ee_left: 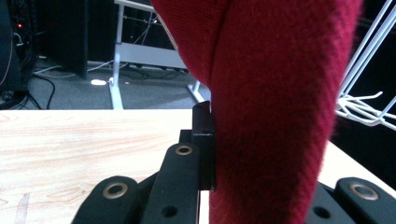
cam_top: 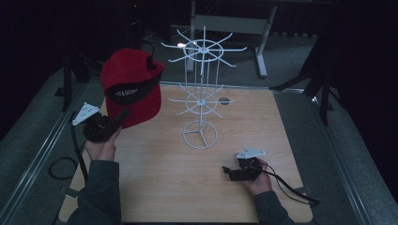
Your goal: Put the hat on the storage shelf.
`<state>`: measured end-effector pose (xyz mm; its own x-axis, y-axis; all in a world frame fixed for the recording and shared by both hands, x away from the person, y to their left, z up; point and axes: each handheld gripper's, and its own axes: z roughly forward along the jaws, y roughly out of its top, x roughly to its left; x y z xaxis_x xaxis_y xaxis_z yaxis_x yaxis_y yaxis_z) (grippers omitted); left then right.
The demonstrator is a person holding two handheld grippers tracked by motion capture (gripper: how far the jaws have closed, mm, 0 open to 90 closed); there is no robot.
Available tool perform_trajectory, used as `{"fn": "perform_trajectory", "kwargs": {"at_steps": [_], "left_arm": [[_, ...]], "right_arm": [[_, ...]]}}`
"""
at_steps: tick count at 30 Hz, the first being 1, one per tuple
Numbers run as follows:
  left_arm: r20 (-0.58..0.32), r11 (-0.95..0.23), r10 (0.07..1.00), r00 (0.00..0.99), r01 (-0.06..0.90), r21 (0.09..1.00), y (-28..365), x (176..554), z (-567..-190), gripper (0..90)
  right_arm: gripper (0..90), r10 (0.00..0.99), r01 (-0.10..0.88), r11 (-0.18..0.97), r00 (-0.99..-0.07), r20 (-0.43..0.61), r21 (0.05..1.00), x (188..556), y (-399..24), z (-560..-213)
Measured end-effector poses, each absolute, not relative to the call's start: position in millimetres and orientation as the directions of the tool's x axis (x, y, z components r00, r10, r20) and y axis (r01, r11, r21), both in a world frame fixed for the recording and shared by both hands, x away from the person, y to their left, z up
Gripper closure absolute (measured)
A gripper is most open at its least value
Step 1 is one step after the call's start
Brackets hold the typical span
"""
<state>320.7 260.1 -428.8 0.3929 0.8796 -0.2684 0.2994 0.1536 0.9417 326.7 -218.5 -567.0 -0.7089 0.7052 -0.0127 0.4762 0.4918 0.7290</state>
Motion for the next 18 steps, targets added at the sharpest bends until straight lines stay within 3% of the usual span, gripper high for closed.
{"fn": "perform_trajectory", "kwargs": {"at_steps": [18], "left_arm": [[-0.276, 0.176, 0.878, 0.390, 0.273, 0.946, 262.2, 321.3, -419.3, 84.6]], "right_arm": [[20.5, 0.705, 0.475, 0.492, -0.710, -0.014, 0.729, 326.8, -218.5, -567.1]]}}
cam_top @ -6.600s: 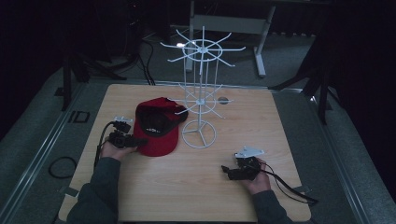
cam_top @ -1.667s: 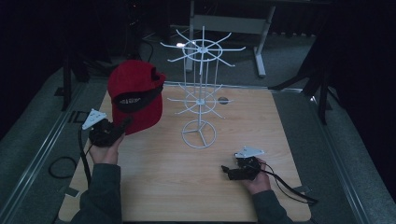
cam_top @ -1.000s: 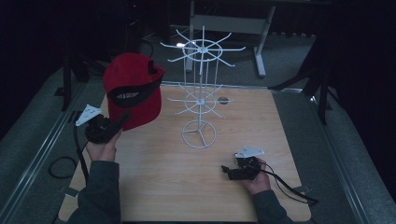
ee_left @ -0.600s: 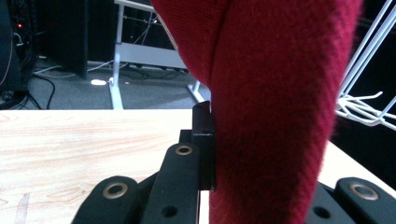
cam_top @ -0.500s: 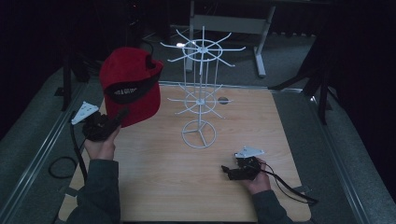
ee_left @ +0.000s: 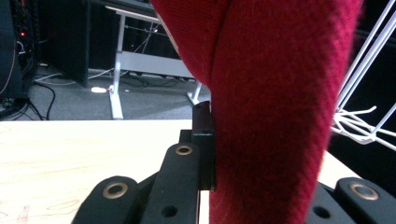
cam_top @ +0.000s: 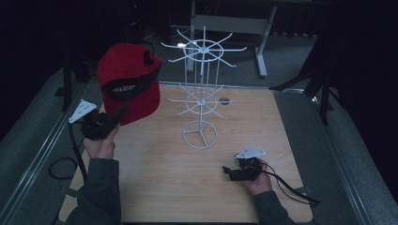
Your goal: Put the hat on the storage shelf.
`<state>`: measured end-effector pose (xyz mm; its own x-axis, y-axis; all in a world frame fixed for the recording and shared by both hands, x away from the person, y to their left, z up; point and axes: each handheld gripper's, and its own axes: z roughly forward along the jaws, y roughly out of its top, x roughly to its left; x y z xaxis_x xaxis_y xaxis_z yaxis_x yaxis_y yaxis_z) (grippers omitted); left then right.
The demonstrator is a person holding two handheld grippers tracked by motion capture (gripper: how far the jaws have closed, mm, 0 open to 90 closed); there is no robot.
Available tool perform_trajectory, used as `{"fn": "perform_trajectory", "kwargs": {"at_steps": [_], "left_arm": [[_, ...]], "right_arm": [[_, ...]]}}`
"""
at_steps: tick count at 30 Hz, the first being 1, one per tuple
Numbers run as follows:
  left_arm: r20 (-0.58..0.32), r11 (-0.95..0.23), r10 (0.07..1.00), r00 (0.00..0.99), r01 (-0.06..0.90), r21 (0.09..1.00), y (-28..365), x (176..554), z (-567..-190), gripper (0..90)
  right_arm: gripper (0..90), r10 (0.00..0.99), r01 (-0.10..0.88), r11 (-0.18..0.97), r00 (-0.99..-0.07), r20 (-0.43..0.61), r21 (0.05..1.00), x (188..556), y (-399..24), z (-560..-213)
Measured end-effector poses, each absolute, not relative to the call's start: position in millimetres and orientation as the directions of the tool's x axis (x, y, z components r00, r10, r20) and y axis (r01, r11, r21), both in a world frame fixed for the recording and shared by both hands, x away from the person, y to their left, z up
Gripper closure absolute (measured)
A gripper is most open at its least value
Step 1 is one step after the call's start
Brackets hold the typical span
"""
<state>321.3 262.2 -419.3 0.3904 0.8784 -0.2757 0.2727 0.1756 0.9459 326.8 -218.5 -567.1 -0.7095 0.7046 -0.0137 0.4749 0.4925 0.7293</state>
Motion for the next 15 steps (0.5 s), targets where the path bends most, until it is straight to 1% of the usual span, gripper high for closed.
{"fn": "perform_trajectory", "kwargs": {"at_steps": [15], "left_arm": [[-0.278, 0.183, 0.874, 0.399, 0.259, 0.948, 260.6, 321.0, -414.1, 84.6]], "right_arm": [[20.4, 0.705, 0.476, 0.493, -0.709, -0.013, 0.728, 326.8, -218.6, -566.9]]}}
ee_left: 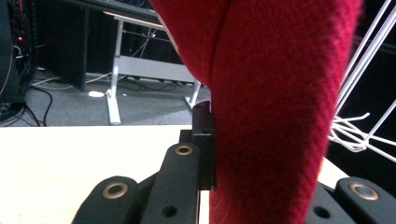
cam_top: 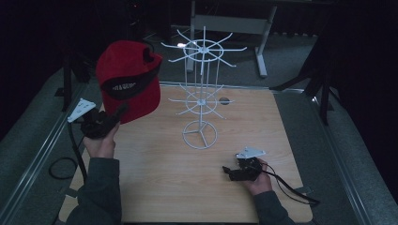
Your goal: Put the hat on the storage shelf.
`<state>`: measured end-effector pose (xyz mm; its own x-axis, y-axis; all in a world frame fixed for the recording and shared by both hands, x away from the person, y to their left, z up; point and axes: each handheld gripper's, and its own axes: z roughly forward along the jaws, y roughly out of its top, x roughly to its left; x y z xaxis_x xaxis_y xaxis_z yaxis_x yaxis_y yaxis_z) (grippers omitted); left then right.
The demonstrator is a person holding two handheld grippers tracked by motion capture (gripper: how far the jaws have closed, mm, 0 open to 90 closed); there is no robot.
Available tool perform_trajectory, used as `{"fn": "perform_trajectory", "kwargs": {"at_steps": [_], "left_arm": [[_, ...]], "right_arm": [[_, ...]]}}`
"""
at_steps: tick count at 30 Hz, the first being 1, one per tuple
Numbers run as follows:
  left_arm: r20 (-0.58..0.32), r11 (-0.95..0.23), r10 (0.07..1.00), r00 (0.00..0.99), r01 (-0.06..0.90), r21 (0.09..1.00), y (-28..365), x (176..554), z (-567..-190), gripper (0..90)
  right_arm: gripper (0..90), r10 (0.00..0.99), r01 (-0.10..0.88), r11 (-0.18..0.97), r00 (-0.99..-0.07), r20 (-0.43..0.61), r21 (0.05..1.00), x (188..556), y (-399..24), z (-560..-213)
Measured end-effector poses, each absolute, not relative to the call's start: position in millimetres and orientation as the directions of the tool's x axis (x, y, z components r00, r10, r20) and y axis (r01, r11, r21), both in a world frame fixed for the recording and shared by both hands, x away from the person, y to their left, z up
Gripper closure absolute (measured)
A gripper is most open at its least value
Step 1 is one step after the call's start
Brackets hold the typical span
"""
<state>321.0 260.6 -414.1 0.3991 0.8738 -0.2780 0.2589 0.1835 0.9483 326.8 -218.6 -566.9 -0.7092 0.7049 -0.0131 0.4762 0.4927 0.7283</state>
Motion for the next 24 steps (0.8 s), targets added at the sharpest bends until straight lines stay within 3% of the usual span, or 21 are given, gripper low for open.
{"fn": "perform_trajectory", "kwargs": {"at_steps": [24], "left_arm": [[-0.276, 0.195, 0.868, 0.412, 0.227, 0.954, 259, 320, -401, 84.6]], "right_arm": [[20.4, 0.704, 0.477, 0.493, -0.710, -0.012, 0.728, 327, -219, -567]]}}
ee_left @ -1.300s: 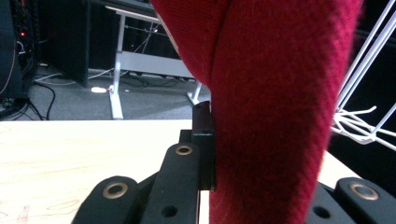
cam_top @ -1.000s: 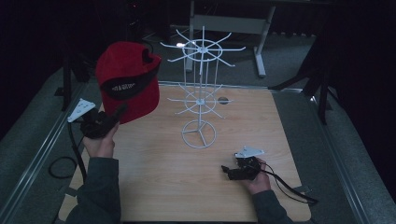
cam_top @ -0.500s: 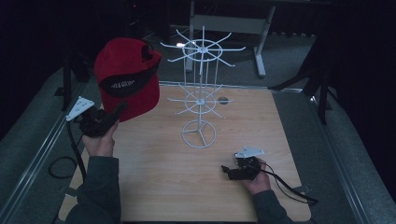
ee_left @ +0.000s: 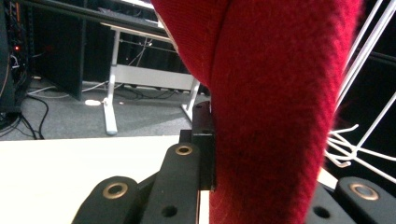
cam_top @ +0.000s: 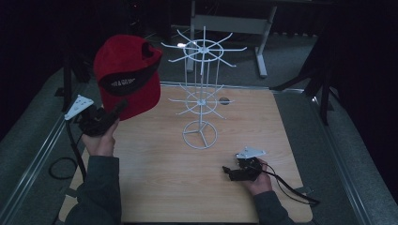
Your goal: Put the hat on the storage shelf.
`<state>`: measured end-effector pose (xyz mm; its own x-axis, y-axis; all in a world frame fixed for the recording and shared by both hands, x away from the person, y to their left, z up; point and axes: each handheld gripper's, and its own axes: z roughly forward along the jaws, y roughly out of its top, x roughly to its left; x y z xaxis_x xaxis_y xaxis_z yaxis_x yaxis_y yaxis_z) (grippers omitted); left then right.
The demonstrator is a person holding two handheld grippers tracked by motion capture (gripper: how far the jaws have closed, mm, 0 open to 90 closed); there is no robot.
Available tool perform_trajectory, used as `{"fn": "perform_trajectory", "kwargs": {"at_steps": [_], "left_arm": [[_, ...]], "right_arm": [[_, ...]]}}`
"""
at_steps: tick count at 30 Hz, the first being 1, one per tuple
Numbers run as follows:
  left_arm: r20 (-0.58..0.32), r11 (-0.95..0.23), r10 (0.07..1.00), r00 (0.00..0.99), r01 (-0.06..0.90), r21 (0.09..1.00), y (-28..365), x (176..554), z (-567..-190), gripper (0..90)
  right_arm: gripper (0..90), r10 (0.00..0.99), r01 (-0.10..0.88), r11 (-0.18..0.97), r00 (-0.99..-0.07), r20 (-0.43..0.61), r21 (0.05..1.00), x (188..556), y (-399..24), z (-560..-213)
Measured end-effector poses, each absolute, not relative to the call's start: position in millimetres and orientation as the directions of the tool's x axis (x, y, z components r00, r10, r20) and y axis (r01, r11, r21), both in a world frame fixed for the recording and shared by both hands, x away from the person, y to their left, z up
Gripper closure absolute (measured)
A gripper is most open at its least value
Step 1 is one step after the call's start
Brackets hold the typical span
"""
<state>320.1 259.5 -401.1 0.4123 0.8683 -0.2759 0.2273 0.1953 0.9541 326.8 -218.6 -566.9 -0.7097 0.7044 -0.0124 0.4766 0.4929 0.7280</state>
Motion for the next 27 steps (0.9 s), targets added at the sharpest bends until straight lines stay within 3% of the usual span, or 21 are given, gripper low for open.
{"fn": "perform_trajectory", "kwargs": {"at_steps": [27], "left_arm": [[-0.275, 0.210, 0.866, 0.419, 0.194, 0.958, 258, 319, -389, 84.6]], "right_arm": [[20.4, 0.705, 0.476, 0.493, -0.710, -0.013, 0.728, 327, -219, -567]]}}
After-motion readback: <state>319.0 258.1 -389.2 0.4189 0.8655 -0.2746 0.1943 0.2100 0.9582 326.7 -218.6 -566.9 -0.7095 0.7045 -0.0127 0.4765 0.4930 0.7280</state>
